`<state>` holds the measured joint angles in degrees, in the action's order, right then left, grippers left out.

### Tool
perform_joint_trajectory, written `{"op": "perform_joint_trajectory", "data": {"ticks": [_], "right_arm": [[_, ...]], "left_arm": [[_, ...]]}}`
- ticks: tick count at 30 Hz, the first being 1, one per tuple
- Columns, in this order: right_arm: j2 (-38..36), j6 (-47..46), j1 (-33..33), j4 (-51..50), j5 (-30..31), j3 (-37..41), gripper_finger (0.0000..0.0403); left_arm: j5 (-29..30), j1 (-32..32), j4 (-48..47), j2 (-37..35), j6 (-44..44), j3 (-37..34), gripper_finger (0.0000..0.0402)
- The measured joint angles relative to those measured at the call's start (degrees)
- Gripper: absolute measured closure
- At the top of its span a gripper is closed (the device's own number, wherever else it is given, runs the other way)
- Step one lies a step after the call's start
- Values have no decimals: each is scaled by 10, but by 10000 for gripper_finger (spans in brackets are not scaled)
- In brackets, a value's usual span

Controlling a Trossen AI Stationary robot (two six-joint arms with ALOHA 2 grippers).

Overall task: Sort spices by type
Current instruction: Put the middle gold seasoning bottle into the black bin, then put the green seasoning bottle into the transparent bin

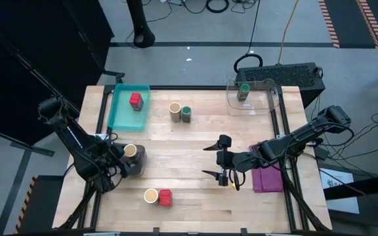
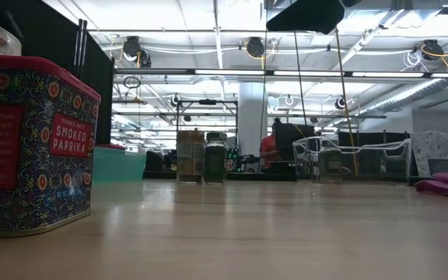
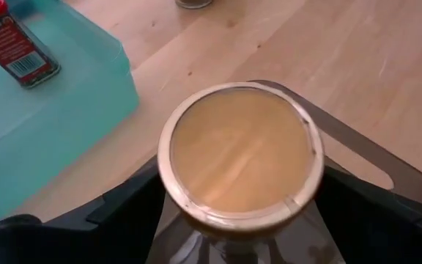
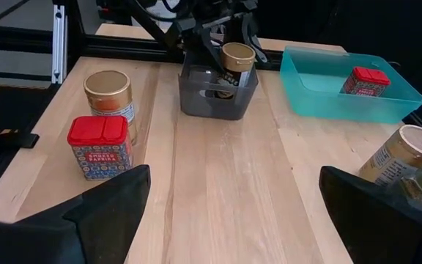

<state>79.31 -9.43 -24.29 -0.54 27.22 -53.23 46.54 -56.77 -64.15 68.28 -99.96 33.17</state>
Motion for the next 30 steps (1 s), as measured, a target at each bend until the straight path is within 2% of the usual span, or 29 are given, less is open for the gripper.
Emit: {"op": "perform_joint_trajectory", "data": {"ticks": [7,13,15,19,24,30], "right_arm": [[0,-36,11,-23,0,0,23],[0,-32,56,-56,-5,0,23],[0,-4,80,-60,-7,0,23],[0,46,146,-49,-16,0,23],[13,78,244,-43,-93,-20,23],[89,150,327,-43,-191,-94,23]], "left_arm": [[-7,0,-54,0,2,33,61],[-7,0,-95,0,21,70,61],[23,0,-99,0,40,84,61],[127,1,-103,0,92,112,61],[223,13,-117,-1,164,147,61],[278,32,-119,-3,239,171,61]]}}
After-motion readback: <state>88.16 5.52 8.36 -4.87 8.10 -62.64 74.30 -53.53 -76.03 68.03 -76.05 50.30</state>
